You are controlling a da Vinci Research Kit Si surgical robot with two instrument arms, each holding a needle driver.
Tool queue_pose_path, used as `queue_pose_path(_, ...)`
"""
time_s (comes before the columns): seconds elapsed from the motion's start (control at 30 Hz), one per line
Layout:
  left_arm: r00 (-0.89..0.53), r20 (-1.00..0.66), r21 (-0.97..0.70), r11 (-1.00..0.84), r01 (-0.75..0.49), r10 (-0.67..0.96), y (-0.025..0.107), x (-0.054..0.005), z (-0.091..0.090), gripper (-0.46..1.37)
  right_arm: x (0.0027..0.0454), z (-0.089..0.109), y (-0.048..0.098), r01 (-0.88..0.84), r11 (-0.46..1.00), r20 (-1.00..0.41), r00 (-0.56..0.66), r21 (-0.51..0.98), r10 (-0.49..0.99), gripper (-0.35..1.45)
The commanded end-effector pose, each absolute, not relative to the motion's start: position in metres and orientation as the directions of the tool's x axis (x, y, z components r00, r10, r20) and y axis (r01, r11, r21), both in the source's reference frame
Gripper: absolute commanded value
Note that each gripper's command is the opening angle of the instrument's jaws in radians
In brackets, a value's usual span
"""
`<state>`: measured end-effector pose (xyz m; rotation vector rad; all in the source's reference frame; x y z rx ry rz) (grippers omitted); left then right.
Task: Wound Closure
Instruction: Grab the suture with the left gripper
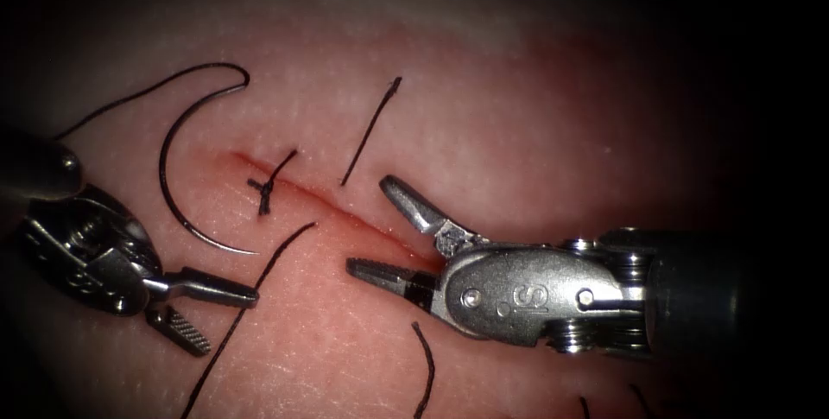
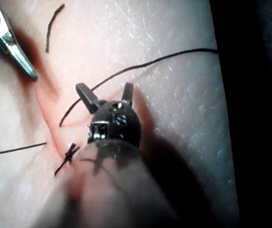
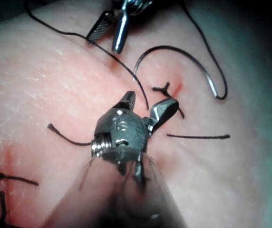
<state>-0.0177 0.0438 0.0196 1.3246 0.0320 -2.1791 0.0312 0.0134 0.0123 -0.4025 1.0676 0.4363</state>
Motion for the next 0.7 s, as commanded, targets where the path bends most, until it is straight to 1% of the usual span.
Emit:
queue_pose_path(0.03, -0.337, -0.818, 0.274, -0.831, 0.484, -0.466, 0.0437, -0.0177, 0.0197, 0.66, 0.0312, 0.0123, 0.0134, -0.522, 0.847, -0.899, 0.413, -0.102, 0.146, 1.27)
queue_pose_path(0.43, -0.318, -0.813, 0.291, -0.813, 0.504, -0.488, 0.0404, -0.0179, 0.0207, 0.69, 0.0312, 0.0126, 0.0133, -0.522, 0.846, -0.899, 0.414, -0.104, 0.145, 1.27)
queue_pose_path(0.7, -0.314, -0.815, 0.29, -0.813, 0.505, -0.487, 0.0402, -0.018, 0.0204, 0.64, 0.0312, 0.0128, 0.0132, -0.522, 0.846, -0.899, 0.414, -0.106, 0.143, 1.28)
